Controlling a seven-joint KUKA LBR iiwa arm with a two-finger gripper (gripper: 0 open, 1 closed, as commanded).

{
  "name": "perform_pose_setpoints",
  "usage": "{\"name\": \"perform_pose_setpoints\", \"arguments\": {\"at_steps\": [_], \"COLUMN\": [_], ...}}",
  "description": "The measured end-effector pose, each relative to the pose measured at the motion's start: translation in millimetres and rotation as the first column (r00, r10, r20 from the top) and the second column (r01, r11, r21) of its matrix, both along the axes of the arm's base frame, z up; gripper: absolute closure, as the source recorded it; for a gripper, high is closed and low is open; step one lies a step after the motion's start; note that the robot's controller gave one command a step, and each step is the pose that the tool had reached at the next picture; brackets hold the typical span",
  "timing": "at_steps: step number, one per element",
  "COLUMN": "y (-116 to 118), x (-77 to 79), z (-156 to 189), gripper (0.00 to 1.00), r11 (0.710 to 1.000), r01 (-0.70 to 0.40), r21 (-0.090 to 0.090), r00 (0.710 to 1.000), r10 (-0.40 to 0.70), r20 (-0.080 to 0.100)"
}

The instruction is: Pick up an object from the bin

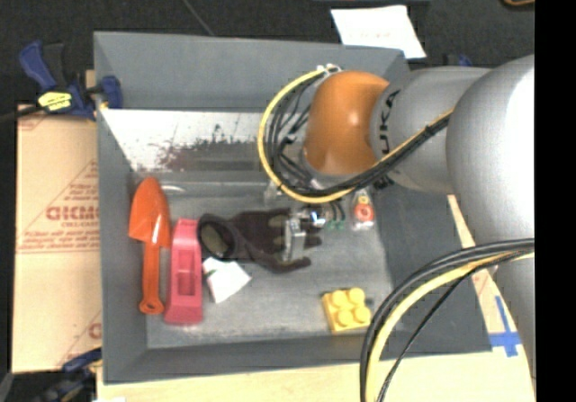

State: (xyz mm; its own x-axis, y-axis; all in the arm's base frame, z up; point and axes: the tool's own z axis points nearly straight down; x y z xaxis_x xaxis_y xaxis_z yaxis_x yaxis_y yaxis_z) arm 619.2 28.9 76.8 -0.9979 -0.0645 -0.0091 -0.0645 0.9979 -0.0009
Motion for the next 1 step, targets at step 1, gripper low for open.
{"name": "perform_pose_setpoints", "arguments": {"at_steps": [1], "y": [8.4], "x": [10.0], "z": [-4.2], "gripper": [1.0], "r11": [1.0], "r01": [0.009], "r21": [0.001], "r00": [1.0], "r10": [-0.009], "r20": [0.01]}}
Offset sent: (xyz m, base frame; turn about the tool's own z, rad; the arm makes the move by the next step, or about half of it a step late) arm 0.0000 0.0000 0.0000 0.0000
